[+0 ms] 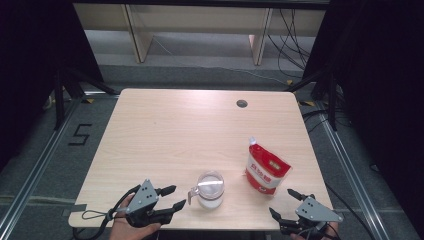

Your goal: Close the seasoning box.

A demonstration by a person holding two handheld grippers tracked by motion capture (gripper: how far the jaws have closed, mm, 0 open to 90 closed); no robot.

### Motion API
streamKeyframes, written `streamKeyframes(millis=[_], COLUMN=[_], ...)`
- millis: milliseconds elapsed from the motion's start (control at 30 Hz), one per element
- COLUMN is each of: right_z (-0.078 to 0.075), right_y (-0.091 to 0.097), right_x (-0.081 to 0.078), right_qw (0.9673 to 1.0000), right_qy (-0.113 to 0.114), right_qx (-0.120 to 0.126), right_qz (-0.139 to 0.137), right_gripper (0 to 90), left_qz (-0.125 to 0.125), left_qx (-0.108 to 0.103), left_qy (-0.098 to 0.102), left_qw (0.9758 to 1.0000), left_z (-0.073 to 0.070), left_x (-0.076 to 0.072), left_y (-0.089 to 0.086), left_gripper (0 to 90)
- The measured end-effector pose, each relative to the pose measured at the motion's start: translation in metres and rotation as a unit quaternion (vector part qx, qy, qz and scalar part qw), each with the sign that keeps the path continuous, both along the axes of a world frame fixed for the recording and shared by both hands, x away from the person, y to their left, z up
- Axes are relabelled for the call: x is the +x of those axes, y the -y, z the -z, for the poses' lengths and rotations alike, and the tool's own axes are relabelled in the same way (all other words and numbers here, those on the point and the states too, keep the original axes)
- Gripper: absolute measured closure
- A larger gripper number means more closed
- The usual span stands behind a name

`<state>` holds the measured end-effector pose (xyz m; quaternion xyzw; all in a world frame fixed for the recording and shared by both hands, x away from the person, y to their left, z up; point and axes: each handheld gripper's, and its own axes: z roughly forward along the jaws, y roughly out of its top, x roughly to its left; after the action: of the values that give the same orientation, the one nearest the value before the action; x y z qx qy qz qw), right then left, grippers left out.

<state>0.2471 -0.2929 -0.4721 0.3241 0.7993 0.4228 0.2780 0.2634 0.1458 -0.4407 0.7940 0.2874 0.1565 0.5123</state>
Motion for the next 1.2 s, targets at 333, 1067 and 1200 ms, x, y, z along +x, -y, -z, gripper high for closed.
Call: streamKeyframes(millis=[333, 1067, 1200], right_z=[0.0, 0.001, 0.002], right_y=[-0.001, 0.0, 0.0], right_x=[0.0, -0.006, -0.006], right_qw=[0.9999, 0.9996, 0.9998], right_qy=[-0.005, -0.021, -0.015], right_qx=[0.01, 0.018, 0.014], right_qz=[-0.004, 0.003, 0.004], right_gripper=[18.8, 18.1, 18.1], left_qz=[-0.02, -0.033, -0.039], left_qx=[0.012, 0.025, 0.021], left_qy=[-0.022, -0.014, -0.035], left_qw=[0.9995, 0.9991, 0.9984], left_z=[0.01, 0.024, 0.033], left_x=[-0.003, -0.01, -0.009], left_y=[-0.008, -0.033, -0.034], left_gripper=[32.6, 26.4, 26.5])
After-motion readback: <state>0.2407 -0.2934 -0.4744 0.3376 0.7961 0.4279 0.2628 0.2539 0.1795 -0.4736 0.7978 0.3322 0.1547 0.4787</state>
